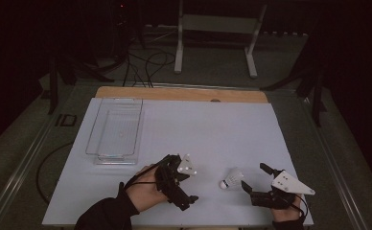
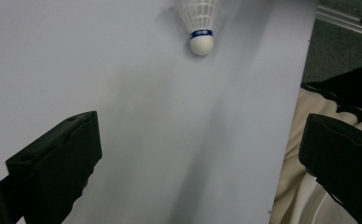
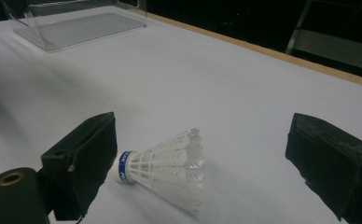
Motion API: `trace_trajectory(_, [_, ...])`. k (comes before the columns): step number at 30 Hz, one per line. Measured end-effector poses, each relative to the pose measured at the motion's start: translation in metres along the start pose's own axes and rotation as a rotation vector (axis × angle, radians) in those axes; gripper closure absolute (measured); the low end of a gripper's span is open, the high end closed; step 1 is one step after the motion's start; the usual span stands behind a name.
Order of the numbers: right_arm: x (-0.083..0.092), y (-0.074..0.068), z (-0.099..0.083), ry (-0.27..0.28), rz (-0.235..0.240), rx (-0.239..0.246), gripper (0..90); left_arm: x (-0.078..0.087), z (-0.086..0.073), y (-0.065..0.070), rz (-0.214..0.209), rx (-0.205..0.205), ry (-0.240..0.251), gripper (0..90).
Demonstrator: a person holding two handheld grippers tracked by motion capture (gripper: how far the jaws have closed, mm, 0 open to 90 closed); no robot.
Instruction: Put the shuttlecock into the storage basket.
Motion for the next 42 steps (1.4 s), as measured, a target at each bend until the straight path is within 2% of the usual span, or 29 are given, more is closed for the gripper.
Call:
trace_trajectory(5, [0.000, 0.000, 0.000, 0.001, 0.000, 0.000, 8.9, -0.012, 0.007, 0.004, -0.017, 0.038, 0.001, 0.1])
trace_trajectory(14, [0.000, 0.000, 0.000, 0.002, 0.001, -0.002, 8.9, -0.021, 0.018, 0.006, -0.012, 0.032, 0.011, 0.1])
trace_trajectory(15, [0.000, 0.000, 0.000, 0.000, 0.003, -0.006, 8.9, -0.022, 0.023, 0.005, 0.002, 0.028, 0.016, 0.1])
trace_trajectory(20, [0.000, 0.000, 0.000, 0.001, 0.003, -0.004, 8.9, -0.024, 0.032, 0.005, 0.007, 0.040, 0.039, 0.1])
trace_trajectory(22, [0.000, 0.000, 0.000, 0.001, 0.002, -0.006, 9.0, -0.027, 0.037, 0.003, 0.050, 0.027, 0.043, 0.1])
trace_trajectory(24, [0.001, 0.001, 0.000, 0.004, 0.002, -0.003, 8.9, -0.029, 0.040, 0.001, 0.075, 0.043, 0.037, 0.1])
trace_trajectory(29, [0.001, 0.001, 0.000, 0.003, 0.003, -0.003, 8.9, -0.032, 0.046, 0.005, 0.050, 0.050, 0.039, 0.1])
trace_trajectory(30, [0.001, 0.001, 0.000, 0.002, 0.003, -0.002, 8.9, -0.032, 0.049, 0.006, 0.044, 0.049, 0.060, 0.1])
trace_trajectory(35, [0.001, 0.001, 0.000, 0.003, -0.002, -0.004, 9.0, -0.035, 0.059, 0.009, 0.005, 0.058, 0.094, 0.1])
trace_trajectory(42, [0.001, 0.002, 0.000, 0.004, -0.004, -0.005, 8.9, -0.047, 0.068, 0.006, 0.026, 0.070, 0.104, 0.1])
Point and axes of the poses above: each handheld gripper's, and its own axes: x roughly backward along the jaws, z roughly out of its top, y roughly to its right, the point moved 9 cm from there along -x, roughly forward along the jaws, and after that the axes turned 8 degrees about x, right-handed, at the moved point
